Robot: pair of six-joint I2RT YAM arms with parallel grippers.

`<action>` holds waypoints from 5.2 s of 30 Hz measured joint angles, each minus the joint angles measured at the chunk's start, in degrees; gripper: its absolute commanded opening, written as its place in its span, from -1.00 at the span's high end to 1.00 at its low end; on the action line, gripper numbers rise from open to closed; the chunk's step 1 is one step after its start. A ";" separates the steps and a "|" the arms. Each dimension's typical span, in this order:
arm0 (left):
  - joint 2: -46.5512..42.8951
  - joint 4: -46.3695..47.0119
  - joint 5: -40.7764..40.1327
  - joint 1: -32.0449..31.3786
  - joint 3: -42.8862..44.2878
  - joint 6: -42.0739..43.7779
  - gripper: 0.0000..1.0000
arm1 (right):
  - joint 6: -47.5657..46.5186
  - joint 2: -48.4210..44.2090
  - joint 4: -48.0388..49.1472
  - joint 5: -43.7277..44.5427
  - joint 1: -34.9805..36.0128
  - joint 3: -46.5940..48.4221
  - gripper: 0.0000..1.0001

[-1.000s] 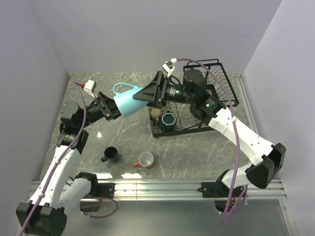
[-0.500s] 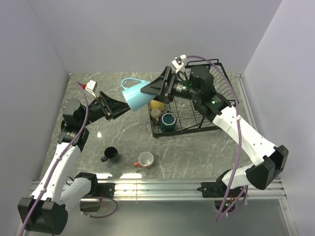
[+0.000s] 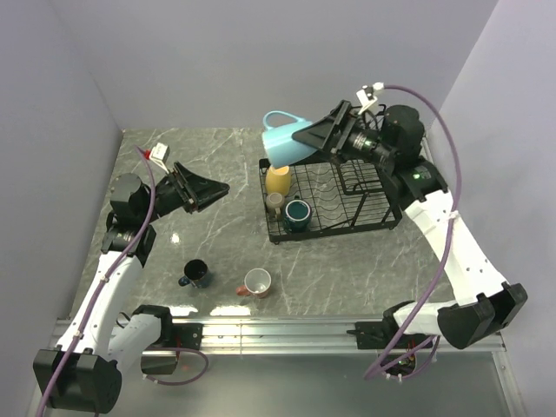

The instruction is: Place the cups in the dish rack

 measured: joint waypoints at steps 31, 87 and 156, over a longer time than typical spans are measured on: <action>-1.22 -19.06 -3.13 -1.31 1.42 12.11 0.09 | -31.95 27.96 -36.52 45.66 -13.84 36.61 1.00; 4.50 -35.01 -12.13 -6.16 10.19 23.12 0.03 | -34.97 25.18 -30.53 58.07 -7.58 28.28 -0.89; 25.46 -42.58 -41.64 -43.39 3.98 24.41 0.99 | -27.93 -10.60 -37.66 51.19 -1.22 3.56 -0.99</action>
